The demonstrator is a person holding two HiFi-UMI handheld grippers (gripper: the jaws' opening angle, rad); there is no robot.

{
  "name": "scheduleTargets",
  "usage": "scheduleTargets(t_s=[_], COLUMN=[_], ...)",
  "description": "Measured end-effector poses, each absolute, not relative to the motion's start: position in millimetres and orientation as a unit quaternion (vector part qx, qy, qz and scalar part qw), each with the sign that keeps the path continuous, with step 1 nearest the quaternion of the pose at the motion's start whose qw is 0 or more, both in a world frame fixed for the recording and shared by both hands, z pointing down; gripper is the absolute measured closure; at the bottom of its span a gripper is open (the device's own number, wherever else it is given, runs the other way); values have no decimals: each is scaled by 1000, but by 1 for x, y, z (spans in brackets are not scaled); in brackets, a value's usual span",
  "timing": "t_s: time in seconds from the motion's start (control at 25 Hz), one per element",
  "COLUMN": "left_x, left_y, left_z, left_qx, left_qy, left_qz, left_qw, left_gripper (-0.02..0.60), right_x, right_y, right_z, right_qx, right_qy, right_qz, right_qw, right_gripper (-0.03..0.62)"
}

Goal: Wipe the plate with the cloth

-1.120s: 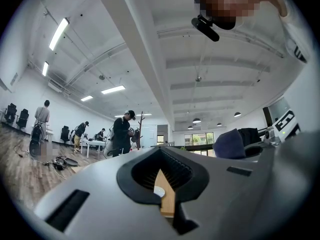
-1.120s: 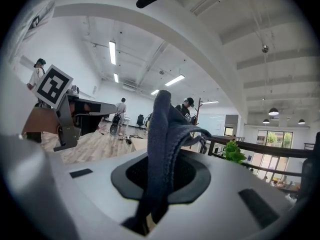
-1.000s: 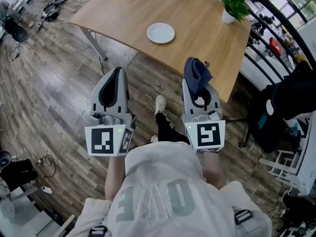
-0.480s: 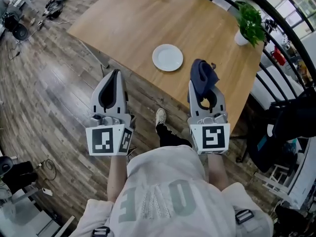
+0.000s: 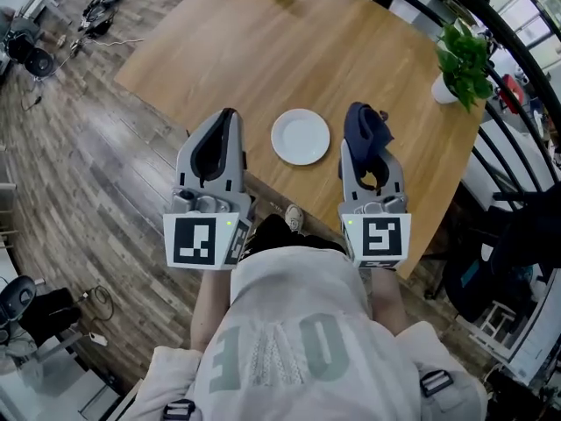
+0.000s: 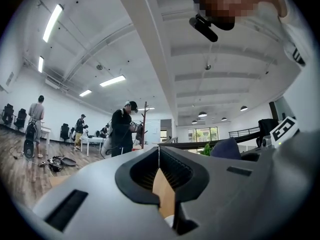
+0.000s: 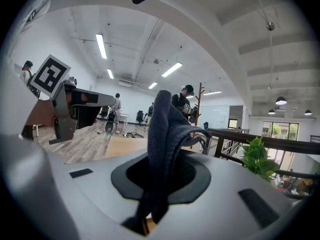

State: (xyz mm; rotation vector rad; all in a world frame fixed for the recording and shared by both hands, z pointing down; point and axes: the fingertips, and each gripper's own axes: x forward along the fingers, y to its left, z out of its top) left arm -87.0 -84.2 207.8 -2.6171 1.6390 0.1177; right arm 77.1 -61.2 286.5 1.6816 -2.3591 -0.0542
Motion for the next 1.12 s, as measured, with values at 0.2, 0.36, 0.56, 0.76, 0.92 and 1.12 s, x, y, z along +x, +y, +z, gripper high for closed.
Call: scheduleTargets(t_s=[0.2,0.36,0.56,0.76,0.92,1.12], left_x=[-75,-65,-55,-44,-31,-41], left_y=[-115,-138,-161,-181,-187,-172], left_z=[216,219,236,293,343,443], left_qx=[-859,-867,-876,-874,-868,-799], left_qy=[511,498,481,462,429,425], left_qz=[30,26,4,-49,-85,-93], left_qw=[-3,-15,-33,-144,-235,-416], left_gripper=[577,577,549,285,287,288], right_x=[81,87,94,102,107,109], right_y=[-87,-102,-116,-123,-129,-134], right_z=[287,292,291,303,316,342], right_qx=[578,583,587,595,589,578], right_qy=[-807,-804,-801,-795,-795,-799], right_qz=[-25,-12,-6,19,37,55], right_qw=[121,120,115,122,136,158], right_gripper=[537,537,537,537,537,537])
